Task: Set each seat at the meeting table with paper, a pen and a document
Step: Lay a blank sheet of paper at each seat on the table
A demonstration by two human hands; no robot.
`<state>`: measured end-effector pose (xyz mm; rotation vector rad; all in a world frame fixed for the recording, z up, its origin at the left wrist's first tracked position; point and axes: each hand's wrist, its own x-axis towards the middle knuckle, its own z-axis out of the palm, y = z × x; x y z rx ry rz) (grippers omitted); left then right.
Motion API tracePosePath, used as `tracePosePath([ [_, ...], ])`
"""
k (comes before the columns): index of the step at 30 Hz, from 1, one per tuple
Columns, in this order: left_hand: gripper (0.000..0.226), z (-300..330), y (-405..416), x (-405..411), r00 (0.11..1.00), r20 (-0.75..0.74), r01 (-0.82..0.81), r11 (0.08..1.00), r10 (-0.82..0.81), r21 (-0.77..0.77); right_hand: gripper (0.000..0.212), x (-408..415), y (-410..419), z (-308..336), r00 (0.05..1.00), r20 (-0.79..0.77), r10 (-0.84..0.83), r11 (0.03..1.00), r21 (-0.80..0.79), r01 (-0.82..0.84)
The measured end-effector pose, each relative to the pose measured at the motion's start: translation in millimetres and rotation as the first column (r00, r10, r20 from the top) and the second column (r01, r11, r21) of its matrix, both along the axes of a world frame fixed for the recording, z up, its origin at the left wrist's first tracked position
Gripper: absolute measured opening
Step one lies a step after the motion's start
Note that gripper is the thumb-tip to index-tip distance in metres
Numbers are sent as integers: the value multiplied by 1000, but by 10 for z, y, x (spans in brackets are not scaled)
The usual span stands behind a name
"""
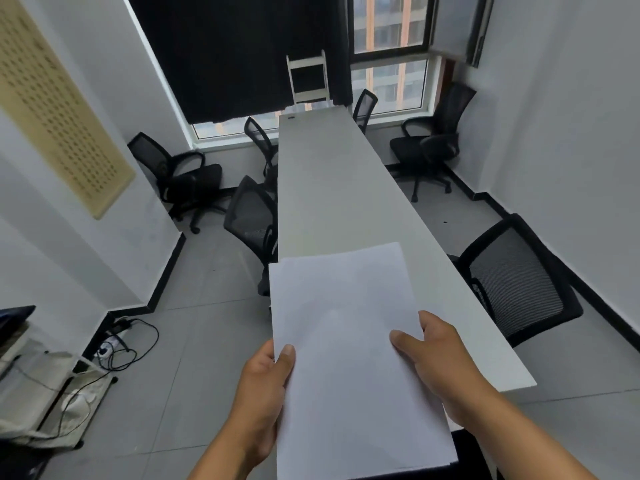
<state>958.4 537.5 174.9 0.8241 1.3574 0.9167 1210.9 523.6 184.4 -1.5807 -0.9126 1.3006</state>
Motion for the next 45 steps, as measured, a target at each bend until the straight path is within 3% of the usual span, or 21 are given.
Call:
tracePosePath([
  [14, 26, 457, 184, -2472, 999, 25, 44, 987, -49, 156, 8, -2491, 61, 583, 985, 141, -94, 993, 84, 83],
  [21, 25, 584, 370, -3566, 998, -55, 2, 976, 10, 216, 6, -3539, 252, 801, 986, 159, -57, 992, 120, 38],
  [32, 24, 443, 1278, -3749, 996, -78, 53, 978, -38, 200, 6, -3761, 1003, 679, 981, 130, -142, 984, 124, 126],
  [45, 26, 542, 3241, -3449, 985, -135, 141, 964, -112, 225, 6, -3513, 2781, 598, 976, 64, -210, 975, 82, 205],
])
